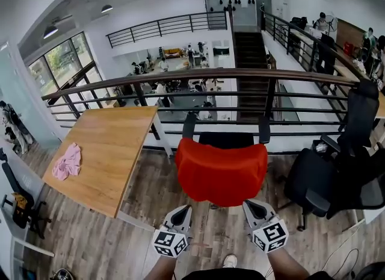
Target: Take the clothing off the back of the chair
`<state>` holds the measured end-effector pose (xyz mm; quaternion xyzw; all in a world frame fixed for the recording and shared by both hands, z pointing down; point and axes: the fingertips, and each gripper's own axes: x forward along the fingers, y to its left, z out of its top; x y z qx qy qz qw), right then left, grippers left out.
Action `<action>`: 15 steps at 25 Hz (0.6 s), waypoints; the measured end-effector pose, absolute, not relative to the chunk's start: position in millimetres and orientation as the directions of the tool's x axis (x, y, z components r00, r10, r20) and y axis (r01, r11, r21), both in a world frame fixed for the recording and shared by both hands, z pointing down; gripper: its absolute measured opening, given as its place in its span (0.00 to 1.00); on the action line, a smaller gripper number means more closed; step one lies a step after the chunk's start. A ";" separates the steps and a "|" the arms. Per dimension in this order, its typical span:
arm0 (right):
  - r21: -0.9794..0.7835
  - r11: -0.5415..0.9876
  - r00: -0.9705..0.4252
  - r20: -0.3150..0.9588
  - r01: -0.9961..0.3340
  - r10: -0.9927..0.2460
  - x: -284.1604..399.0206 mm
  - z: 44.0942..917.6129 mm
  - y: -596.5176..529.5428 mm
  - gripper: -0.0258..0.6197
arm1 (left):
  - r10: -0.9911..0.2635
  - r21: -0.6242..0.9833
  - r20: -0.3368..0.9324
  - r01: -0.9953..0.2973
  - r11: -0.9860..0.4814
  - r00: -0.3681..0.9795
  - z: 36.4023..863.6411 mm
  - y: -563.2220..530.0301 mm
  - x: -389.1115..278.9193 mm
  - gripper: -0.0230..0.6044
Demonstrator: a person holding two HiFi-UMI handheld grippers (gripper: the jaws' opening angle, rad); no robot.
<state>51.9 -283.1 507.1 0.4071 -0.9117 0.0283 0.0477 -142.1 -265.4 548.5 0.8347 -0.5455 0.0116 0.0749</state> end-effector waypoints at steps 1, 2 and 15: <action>-0.014 0.673 -0.670 0.110 -0.739 -0.734 52.8 508.8 -287.9 0.05 | -0.913 0.113 0.100 -0.916 -0.384 0.395 549.2 -270.0 -142.1 0.06; -0.015 0.679 -0.676 0.109 -0.734 -0.729 53.1 509.8 -292.9 0.05 | -0.917 0.112 0.098 -0.920 -0.376 0.387 549.1 -274.9 -142.6 0.06; -0.026 0.680 -0.680 0.067 -0.733 -0.731 41.2 493.7 -353.2 0.05 | -0.922 0.095 0.078 -0.923 -0.372 0.380 528.4 -345.6 -164.4 0.06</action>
